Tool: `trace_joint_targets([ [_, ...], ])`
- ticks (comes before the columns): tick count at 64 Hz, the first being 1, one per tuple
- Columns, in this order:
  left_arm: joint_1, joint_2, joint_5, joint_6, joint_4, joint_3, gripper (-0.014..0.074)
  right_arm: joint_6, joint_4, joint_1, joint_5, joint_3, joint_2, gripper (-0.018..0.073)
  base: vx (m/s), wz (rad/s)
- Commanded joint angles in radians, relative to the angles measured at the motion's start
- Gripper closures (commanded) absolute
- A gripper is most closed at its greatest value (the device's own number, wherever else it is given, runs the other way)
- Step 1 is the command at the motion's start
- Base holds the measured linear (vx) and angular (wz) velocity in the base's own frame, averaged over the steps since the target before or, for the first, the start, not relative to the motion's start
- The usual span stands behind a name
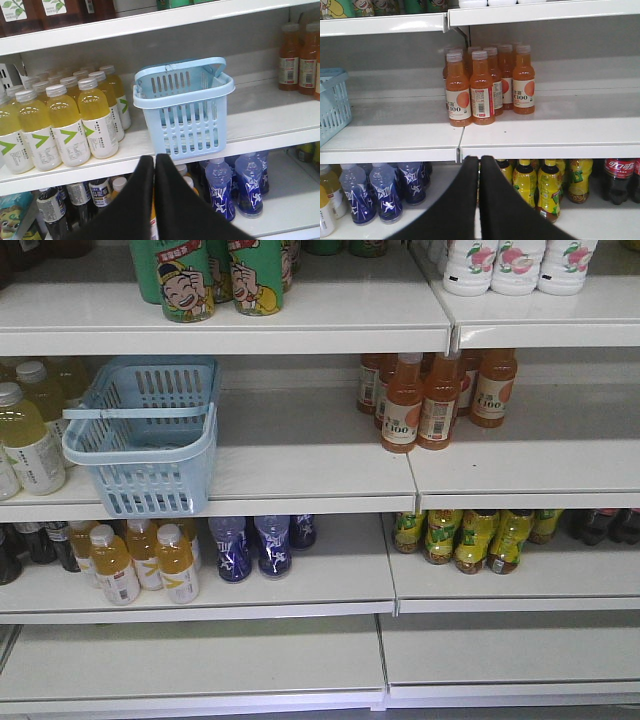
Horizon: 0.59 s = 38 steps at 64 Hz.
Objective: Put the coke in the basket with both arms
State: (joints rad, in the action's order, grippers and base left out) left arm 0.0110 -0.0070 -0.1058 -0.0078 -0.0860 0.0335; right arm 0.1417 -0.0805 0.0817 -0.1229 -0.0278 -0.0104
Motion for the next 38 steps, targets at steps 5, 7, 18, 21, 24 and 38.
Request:
trace_joint_targets([
  [5,-0.001,-0.020,0.068,-0.002,0.000,-0.004,0.0602,-0.005,-0.010,0.000,0.078,-0.011,-0.018,0.0568,0.00,0.00],
  [7,-0.001,-0.020,0.068,-0.002,0.000,-0.004,0.0602,-0.005,-0.010,0.000,0.078,-0.011,-0.018,0.0568,0.00,0.00],
  [18,-0.001,-0.020,0.068,-0.002,0.000,-0.004,0.0602,-0.005,-0.010,0.000,0.078,-0.011,-0.018,0.0568,0.00,0.00],
  [21,-0.001,-0.020,0.068,-0.002,0.000,-0.004,0.0602,-0.005,-0.010,0.000,0.078,-0.011,-0.018,0.0568,0.00,0.00],
  [24,-0.001,-0.020,0.068,-0.002,0.000,-0.004,0.0602,-0.005,-0.010,0.000,0.078,-0.011,-0.018,0.0568,0.00,0.00],
  [38,-0.001,-0.020,0.068,-0.002,0.000,-0.004,0.0602,-0.005,-0.010,0.000,0.078,-0.011,-0.018,0.0568,0.00,0.00],
])
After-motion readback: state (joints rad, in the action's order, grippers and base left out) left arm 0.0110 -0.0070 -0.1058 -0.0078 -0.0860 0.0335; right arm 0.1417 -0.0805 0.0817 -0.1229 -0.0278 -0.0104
